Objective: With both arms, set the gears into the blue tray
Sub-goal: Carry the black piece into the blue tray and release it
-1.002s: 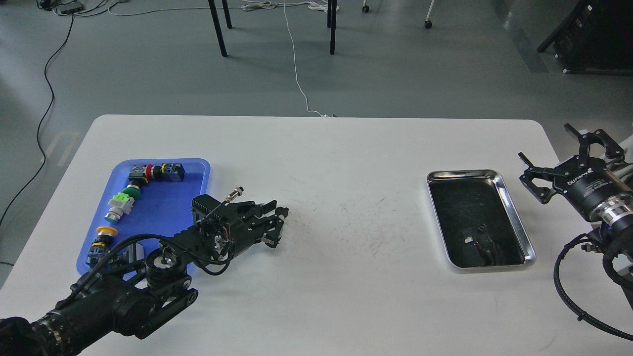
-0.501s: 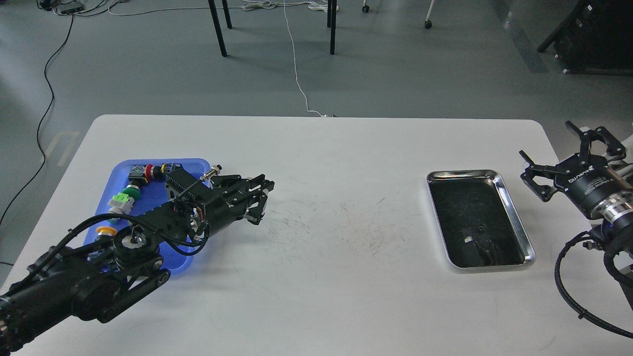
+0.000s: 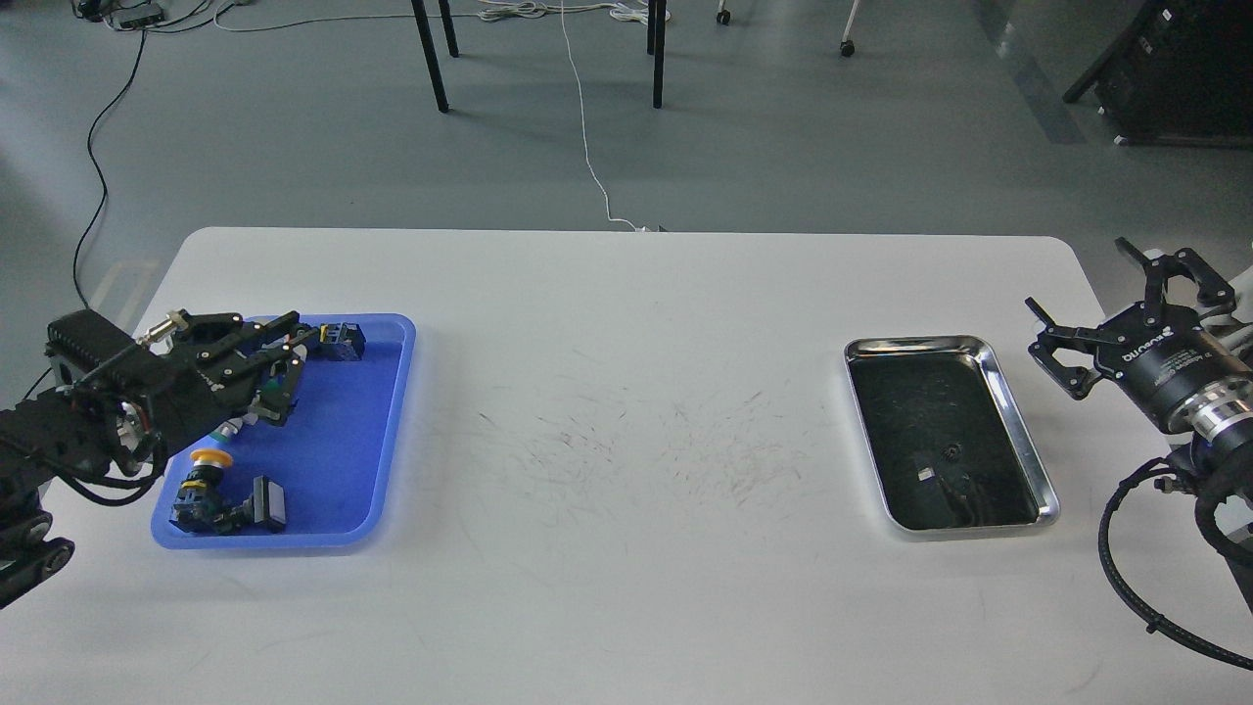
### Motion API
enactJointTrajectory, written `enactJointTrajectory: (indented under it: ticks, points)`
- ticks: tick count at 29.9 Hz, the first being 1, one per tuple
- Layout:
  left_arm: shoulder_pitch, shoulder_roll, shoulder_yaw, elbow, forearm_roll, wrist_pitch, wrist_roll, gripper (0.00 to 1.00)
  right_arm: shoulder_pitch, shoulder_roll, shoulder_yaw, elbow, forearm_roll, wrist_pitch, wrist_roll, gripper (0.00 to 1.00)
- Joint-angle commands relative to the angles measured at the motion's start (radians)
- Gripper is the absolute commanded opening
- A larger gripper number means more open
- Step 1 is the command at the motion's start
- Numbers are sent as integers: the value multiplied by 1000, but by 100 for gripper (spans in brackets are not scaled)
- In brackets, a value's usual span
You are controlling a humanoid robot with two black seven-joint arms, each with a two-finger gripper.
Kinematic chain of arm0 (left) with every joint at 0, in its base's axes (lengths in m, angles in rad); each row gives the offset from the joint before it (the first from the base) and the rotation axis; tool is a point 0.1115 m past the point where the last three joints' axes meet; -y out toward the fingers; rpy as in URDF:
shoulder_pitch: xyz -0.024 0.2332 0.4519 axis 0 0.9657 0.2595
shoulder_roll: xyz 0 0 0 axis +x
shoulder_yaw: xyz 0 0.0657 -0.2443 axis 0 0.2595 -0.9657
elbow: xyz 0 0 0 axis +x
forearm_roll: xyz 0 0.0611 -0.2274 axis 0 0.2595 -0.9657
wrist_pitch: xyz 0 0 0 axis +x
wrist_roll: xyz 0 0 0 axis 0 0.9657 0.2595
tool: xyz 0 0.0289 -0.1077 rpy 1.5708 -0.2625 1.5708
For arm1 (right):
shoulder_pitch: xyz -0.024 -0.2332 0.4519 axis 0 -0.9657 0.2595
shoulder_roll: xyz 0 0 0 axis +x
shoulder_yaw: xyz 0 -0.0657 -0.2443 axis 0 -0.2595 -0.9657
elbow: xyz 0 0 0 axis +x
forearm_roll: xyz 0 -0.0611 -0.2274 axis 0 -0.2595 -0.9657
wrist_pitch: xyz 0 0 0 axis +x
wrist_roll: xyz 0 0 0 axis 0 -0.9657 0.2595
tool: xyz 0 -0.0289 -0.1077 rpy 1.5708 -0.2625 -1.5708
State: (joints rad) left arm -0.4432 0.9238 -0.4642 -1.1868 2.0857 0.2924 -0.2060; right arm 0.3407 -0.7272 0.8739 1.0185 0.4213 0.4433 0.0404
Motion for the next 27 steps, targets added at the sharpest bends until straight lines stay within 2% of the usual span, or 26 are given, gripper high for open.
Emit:
enactJointTrajectory:
  ticks: [1,6,10,20,23,27]
  points:
    - [35,-29,3,87,-32,33,-9,6,-2,-1,2,0,-10,0,-1,94]
    - [47,-132,4,196,-32,34,-10,6,-2,-1,4,0,-10,0,-1,94]
    - [46,-200,4,239,-30,33,-9,6,0,0,5,0,-10,0,-1,94]
    - [46,-241,6,286,-26,33,-7,7,-2,3,4,-1,-10,0,0,94]
    - [47,-244,6,291,-26,33,-7,10,-2,5,4,-3,-10,0,1,94]
    - [44,-255,6,292,-29,31,-6,24,-2,5,4,-3,-10,0,1,94]
